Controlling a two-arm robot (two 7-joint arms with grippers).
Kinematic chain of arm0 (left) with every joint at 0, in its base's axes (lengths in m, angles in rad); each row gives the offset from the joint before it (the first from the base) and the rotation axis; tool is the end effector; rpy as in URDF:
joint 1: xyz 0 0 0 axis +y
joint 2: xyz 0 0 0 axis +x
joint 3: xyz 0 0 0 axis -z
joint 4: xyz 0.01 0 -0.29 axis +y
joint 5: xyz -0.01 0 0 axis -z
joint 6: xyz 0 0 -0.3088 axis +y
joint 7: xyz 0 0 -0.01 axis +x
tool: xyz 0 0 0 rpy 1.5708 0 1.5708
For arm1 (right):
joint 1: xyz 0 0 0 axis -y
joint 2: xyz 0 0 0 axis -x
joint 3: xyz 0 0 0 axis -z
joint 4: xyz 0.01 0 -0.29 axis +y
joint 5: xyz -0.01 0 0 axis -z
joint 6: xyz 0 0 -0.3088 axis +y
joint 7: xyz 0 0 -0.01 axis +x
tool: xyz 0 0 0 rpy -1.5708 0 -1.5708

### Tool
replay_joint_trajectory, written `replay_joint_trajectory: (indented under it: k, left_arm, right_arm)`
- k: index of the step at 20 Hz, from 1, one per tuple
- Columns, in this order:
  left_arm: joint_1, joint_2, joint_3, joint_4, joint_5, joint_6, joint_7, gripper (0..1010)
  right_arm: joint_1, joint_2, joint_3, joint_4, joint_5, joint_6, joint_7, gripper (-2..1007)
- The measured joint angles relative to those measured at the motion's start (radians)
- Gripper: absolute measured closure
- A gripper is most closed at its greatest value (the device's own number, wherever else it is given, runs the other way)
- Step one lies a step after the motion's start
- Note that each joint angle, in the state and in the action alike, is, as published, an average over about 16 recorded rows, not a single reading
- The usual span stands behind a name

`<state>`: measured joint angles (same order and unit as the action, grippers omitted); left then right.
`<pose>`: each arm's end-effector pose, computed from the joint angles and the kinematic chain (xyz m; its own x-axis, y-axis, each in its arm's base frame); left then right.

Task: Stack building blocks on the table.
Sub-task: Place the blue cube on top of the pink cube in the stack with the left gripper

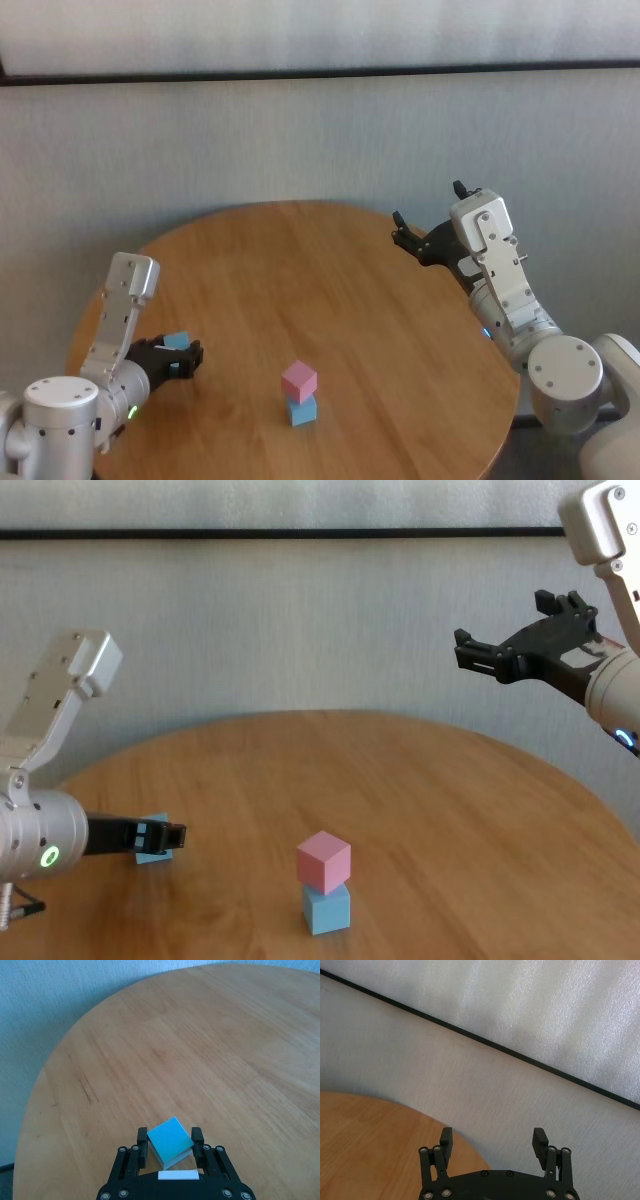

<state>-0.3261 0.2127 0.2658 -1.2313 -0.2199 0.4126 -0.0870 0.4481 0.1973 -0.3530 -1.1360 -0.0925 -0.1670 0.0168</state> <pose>0.4123 0.0072 -0.3007 0.2515 0.9676 0.0211 -0.8599 0.2134 0.4638 0.4420 0.0157 -0.2796 0.2453 -0.8816 0.4032 0.9488 0.3038 0.0870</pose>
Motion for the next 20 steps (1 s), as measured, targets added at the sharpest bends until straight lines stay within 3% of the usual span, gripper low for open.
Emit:
replay_joint_trajectory:
  k: [12, 16, 20]
  left_arm:
    - [0.038, 0.027, -0.011, -0.065, 0.010, -0.022, -0.057, 466]
    - [0.058, 0.050, -0.016, -0.104, 0.010, -0.045, -0.109, 466]
    - [0.074, 0.087, -0.015, -0.144, -0.001, -0.078, -0.191, 466]
  right_arm:
    - [0.000, 0.000, 0.000, 0.000, 0.000, 0.000, 0.000, 1]
    - [0.000, 0.000, 0.000, 0.000, 0.000, 0.000, 0.000, 1]
    - [0.000, 0.000, 0.000, 0.000, 0.000, 0.000, 0.000, 1]
